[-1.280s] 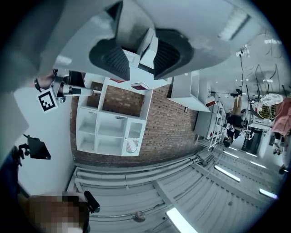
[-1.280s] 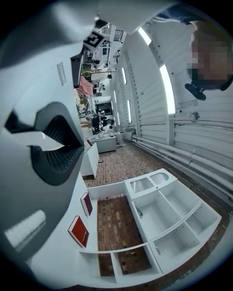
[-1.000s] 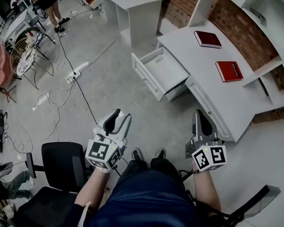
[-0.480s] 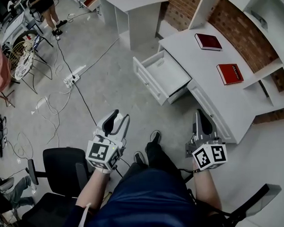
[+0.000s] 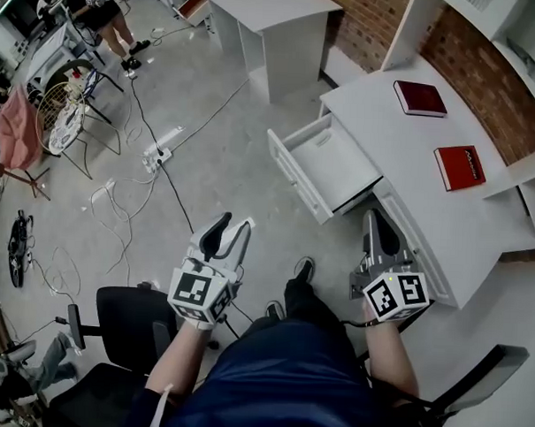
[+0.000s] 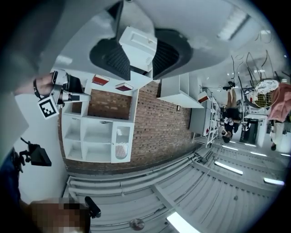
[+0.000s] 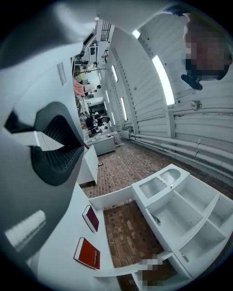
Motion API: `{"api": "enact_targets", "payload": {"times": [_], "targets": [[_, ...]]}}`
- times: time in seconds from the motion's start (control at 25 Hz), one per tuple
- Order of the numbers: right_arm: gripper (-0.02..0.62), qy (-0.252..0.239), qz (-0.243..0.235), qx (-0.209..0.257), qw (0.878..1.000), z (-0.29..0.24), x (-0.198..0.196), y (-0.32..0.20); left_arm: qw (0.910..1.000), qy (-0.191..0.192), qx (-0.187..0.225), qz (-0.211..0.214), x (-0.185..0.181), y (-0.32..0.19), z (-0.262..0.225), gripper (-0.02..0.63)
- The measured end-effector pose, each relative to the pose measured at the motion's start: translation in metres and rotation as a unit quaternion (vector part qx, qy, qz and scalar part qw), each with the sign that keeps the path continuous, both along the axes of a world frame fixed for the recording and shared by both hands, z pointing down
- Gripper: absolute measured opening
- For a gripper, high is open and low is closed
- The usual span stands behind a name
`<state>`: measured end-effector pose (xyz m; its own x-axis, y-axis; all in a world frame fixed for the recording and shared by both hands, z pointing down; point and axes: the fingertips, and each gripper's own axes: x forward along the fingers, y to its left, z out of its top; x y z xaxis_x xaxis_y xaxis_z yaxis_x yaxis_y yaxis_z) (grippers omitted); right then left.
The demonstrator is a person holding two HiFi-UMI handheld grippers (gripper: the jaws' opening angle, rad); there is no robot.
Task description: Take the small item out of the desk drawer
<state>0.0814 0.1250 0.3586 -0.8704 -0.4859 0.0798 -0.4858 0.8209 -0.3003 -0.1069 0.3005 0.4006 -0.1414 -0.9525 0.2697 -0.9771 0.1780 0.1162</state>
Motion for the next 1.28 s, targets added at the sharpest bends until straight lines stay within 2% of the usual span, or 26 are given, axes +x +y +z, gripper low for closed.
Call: {"api": "enact_targets", "payload": {"times": [0.28,0.48,0.8,1.08,1.28], "targets": [[0.002,-0.028,-0.017,-0.038,0.999,0.010,-0.030,-0.068,0.9996,0.015,-0.017,-0.016,-0.014,-0.069,-0.007,0.152],[0.002,-0.046,-0.018,-0.058,0.997,0.017,-0.038,-0.108,0.9995,-0.001,-0.029,-0.011,-0.020,-0.107,-0.006,0.150],[0.003,-0.038,-0.013,-0.072,0.997,0.030,-0.045,-0.142,0.9995,0.012,-0.029,-0.002,-0.025,-0.151,-0.001,0.150],[0.002,-0.024,-0.001,-0.077,0.997,0.041,-0.059,-0.159,0.9980,0.042,-0.046,-0.011,-0.068,-0.170,0.030,0.150],[0.003,-0.009,0.043,-0.069,0.997,0.041,-0.062,-0.175,0.9956,0.072,-0.058,0.017,-0.103,-0.205,0.054,0.150]]}}
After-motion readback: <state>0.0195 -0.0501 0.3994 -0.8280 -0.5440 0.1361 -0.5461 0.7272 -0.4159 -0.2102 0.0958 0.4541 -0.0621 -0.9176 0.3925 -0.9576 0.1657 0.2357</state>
